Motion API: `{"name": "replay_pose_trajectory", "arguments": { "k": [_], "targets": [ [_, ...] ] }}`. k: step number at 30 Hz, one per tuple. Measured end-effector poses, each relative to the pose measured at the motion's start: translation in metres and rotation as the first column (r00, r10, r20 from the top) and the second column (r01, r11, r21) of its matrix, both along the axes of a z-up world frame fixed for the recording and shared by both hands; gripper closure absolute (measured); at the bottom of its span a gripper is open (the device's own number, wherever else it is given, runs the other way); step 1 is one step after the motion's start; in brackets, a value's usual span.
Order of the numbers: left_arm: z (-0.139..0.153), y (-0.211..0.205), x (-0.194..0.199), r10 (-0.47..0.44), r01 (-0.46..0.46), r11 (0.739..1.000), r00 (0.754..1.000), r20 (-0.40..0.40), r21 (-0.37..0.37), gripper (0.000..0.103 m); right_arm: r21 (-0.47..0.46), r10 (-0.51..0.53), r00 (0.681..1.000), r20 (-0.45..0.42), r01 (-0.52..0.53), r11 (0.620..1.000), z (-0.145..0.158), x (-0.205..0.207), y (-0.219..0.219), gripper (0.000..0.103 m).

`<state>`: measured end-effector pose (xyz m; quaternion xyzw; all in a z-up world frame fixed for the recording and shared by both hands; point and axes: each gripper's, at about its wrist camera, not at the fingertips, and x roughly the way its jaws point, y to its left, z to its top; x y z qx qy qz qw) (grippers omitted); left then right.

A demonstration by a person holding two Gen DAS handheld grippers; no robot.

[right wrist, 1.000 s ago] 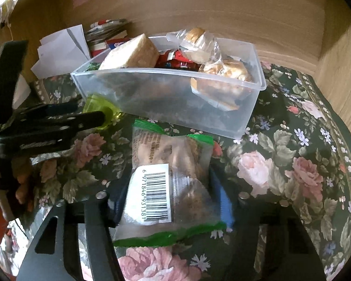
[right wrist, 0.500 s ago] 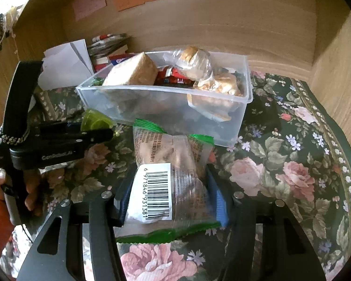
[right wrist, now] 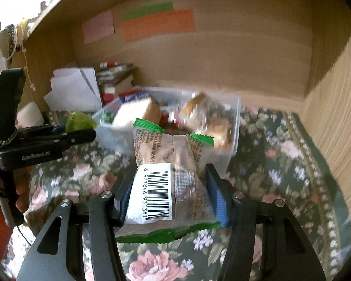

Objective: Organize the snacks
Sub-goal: 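Grasp the green jelly cup with the left tool while the right tool grasps the nut bag, then carry the jelly cup and nut bag above the clear box with both tools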

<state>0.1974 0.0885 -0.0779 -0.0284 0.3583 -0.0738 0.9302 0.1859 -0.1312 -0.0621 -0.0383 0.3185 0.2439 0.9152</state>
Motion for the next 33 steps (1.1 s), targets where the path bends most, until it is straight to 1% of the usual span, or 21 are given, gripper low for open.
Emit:
{"name": "replay_pose_trajectory", "arguments": {
  "k": [3,10,14,18,21,24,28,31,33],
  "targets": [
    [0.004,-0.001,0.005,0.015,-0.015,1.000,1.000,0.014,-0.006,0.058,0.002,-0.003,0.999,0.038,0.003,1.000,0.012,0.007,0.003,0.051],
    [0.004,0.008,0.034,0.051,-0.051,0.999,0.999,0.011,0.000,0.058,0.010,-0.013,0.995,0.095,0.012,1.000,0.031,0.030,0.012,0.051],
    [-0.001,0.010,0.049,0.056,-0.056,0.998,0.998,-0.008,0.003,0.058,0.001,-0.016,0.995,0.103,0.016,1.000,0.035,0.047,0.019,0.051],
    [-0.007,0.008,0.060,0.055,-0.055,0.998,0.998,-0.019,0.000,0.058,0.000,-0.012,0.996,0.083,0.012,1.000,0.033,0.067,0.028,0.051],
    [-0.012,0.007,0.069,0.050,-0.050,0.999,0.998,-0.026,0.001,0.058,0.009,0.002,0.999,0.041,-0.003,1.000,0.027,0.086,0.037,0.051],
    [-0.014,0.003,0.075,0.045,-0.045,0.999,0.999,-0.028,0.009,0.057,-0.005,0.009,1.000,0.010,-0.009,1.000,0.019,0.100,0.047,0.051],
    [-0.017,0.002,0.077,0.037,-0.037,0.999,0.999,-0.029,0.010,0.057,-0.011,0.015,1.000,-0.020,-0.016,1.000,0.010,0.110,0.054,0.051],
    [-0.018,0.002,0.077,0.025,-0.025,1.000,0.999,-0.040,0.005,0.054,-0.017,0.013,1.000,-0.024,-0.013,1.000,0.007,0.112,0.058,0.048],
    [-0.018,0.001,0.076,0.019,-0.019,1.000,0.999,-0.041,-0.002,0.049,-0.021,0.009,1.000,-0.028,-0.009,1.000,0.006,0.113,0.059,0.045]
  ]
}}
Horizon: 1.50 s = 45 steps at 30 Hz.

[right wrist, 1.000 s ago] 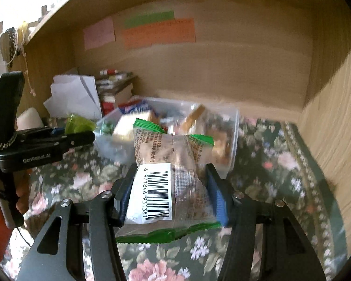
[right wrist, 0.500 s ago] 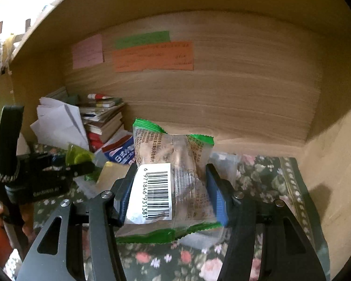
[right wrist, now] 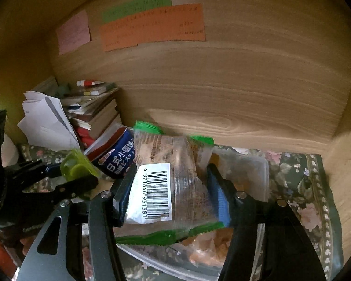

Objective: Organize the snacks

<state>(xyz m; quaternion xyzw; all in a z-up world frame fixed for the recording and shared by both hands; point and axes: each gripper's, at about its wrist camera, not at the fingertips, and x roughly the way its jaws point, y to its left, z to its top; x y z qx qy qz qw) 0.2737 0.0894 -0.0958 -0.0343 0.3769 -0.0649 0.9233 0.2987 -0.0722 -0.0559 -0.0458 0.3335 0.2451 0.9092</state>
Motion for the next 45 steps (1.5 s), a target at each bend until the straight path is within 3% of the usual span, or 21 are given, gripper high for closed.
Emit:
{"name": "replay_pose_trajectory", "arguments": {
  "k": [6,16,21,26,34,37,41,45],
  "targets": [
    [0.011,-0.003,-0.014,0.012,-0.012,1.000,0.999,0.032,0.003,0.038,-0.005,0.001,1.000,0.013,-0.001,1.000,0.005,-0.006,-0.002,0.028],
    [0.064,0.004,-0.071,0.061,-0.054,0.998,0.984,0.166,-0.043,0.036,0.052,-0.036,0.994,0.107,0.030,0.998,0.042,-0.048,-0.033,0.028],
    [0.100,-0.003,-0.109,0.073,-0.063,0.997,0.959,0.274,-0.047,0.036,0.112,-0.056,0.978,0.203,0.034,0.993,0.077,-0.090,-0.056,0.024],
    [0.131,-0.015,-0.156,0.082,-0.086,0.996,0.913,0.399,-0.007,0.035,0.163,-0.074,0.957,0.279,0.028,0.986,0.101,-0.129,-0.074,0.020],
    [0.154,-0.033,-0.212,0.087,-0.117,0.993,0.851,0.517,0.024,0.022,0.198,-0.077,0.926,0.369,0.003,0.980,0.120,-0.183,-0.089,0.018],
    [0.157,-0.039,-0.225,0.089,-0.127,0.991,0.840,0.535,0.033,0.015,0.196,-0.075,0.922,0.381,-0.001,0.981,0.119,-0.196,-0.089,0.014],
    [0.155,-0.043,-0.233,0.099,-0.133,0.991,0.839,0.534,0.025,0.009,0.185,-0.097,0.914,0.394,0.025,0.982,0.117,-0.206,-0.090,0.001],
    [0.151,-0.045,-0.235,0.103,-0.142,0.989,0.839,0.535,0.032,0.005,0.176,-0.106,0.910,0.402,0.036,0.984,0.114,-0.212,-0.089,0.000]
  ]
}}
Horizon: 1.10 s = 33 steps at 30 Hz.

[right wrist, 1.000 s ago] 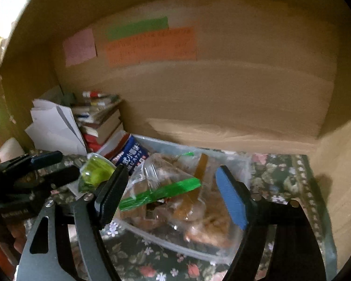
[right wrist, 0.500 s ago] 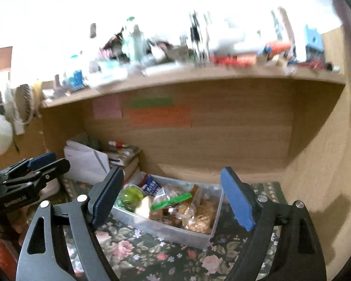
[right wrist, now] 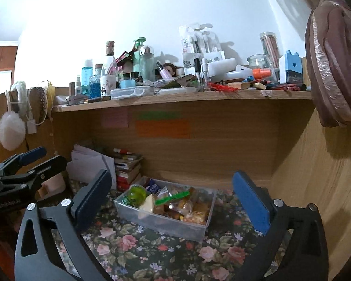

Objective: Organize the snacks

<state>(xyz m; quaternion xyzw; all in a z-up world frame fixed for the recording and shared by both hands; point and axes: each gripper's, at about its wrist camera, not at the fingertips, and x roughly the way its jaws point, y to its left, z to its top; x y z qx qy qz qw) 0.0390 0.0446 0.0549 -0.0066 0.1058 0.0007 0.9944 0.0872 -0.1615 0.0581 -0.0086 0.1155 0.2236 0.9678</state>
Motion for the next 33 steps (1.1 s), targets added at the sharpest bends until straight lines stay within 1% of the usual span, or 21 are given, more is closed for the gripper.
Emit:
{"name": "replay_pose_trajectory", "arguments": {
  "k": [12,33],
  "targets": [
    [-0.0050,-0.0013,0.0013,-0.008,0.008,1.000,1.000,0.000,0.005,0.002,-0.012,-0.017,1.000,0.005,0.017,1.000,-0.0038,-0.0020,0.0003,0.000],
    [-0.0101,-0.0015,0.0065,0.003,-0.003,1.000,1.000,-0.009,0.003,0.001,-0.005,-0.024,1.000,0.000,0.024,1.000,-0.0063,0.0002,0.0011,0.000]
  ]
}}
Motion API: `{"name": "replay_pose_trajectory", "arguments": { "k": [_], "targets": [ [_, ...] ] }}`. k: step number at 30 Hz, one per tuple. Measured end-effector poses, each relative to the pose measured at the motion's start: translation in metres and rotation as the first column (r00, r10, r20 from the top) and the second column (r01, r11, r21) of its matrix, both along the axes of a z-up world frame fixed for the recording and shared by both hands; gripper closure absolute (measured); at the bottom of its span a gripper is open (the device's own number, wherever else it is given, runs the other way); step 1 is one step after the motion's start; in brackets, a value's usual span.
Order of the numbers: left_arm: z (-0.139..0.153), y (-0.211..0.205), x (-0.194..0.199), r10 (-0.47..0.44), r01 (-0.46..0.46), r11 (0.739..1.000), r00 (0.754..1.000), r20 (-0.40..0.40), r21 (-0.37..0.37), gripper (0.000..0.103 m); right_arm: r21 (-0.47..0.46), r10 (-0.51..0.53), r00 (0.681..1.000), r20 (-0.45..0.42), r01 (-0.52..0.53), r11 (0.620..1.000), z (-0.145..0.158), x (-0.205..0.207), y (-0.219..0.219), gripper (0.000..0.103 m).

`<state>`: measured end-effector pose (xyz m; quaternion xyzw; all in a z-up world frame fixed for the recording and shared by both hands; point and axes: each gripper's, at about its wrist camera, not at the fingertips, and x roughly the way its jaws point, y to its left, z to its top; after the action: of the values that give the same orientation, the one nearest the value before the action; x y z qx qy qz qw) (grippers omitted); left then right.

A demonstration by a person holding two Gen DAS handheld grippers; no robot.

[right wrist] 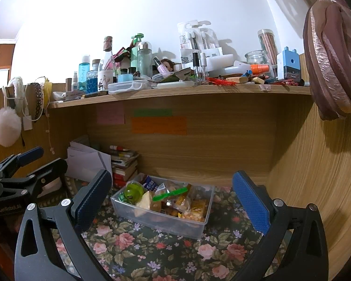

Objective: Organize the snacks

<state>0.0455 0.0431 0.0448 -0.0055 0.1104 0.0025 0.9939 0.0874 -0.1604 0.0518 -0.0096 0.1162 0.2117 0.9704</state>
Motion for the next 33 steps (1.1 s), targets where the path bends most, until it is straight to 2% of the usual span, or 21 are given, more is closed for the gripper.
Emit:
{"name": "replay_pose_trajectory", "arguments": {
  "k": [33],
  "targets": [
    [-0.003,-0.012,0.003,-0.008,0.008,1.000,1.000,-0.010,-0.001,0.000,0.008,-0.015,1.000,0.000,0.015,1.000,0.000,0.003,-0.005,0.000]
  ]
}}
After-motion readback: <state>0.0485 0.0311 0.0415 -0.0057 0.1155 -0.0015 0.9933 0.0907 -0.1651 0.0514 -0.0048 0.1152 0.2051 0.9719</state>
